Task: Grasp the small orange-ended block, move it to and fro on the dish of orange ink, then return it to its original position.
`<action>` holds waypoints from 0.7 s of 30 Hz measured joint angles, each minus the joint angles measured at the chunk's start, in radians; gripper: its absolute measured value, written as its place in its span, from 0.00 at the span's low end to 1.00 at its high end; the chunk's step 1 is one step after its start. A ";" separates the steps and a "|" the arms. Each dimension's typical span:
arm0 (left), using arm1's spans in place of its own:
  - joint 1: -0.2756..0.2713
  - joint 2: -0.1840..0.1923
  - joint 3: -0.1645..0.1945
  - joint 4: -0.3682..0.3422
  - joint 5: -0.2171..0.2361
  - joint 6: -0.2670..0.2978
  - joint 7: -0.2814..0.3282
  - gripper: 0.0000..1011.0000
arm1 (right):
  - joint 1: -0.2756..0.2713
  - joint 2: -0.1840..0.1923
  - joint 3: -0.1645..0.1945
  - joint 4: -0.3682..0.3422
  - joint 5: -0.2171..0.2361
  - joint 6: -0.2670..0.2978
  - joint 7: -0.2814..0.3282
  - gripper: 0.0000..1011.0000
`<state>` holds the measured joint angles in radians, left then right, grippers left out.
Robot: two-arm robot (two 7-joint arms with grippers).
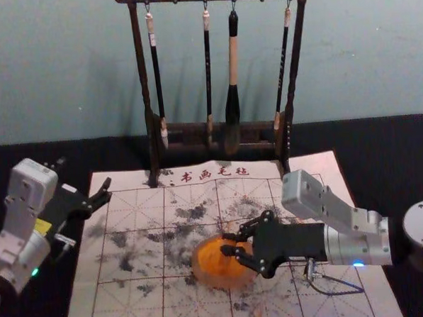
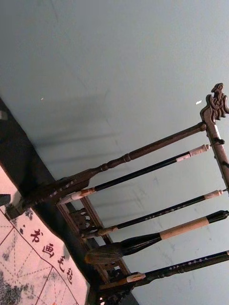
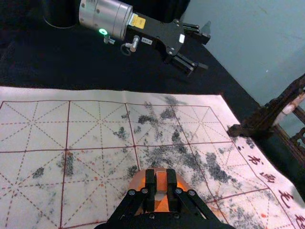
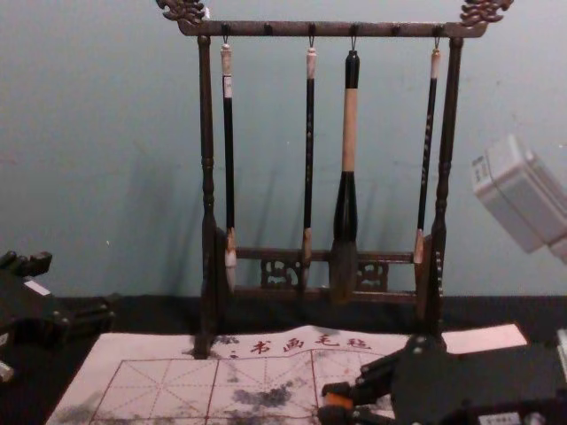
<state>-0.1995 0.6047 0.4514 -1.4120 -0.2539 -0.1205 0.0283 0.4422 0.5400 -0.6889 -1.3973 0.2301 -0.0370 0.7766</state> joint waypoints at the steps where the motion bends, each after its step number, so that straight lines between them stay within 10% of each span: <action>1: 0.000 0.000 0.000 0.000 0.000 0.000 0.000 0.99 | 0.001 -0.002 -0.001 0.002 0.001 -0.001 0.001 0.12; 21: 0.000 0.000 0.000 0.000 0.000 0.000 0.000 0.99 | 0.039 -0.032 -0.030 0.063 -0.003 -0.008 0.012 0.12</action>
<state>-0.1995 0.6047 0.4514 -1.4120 -0.2539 -0.1205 0.0283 0.4817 0.5077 -0.7189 -1.3347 0.2272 -0.0446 0.7887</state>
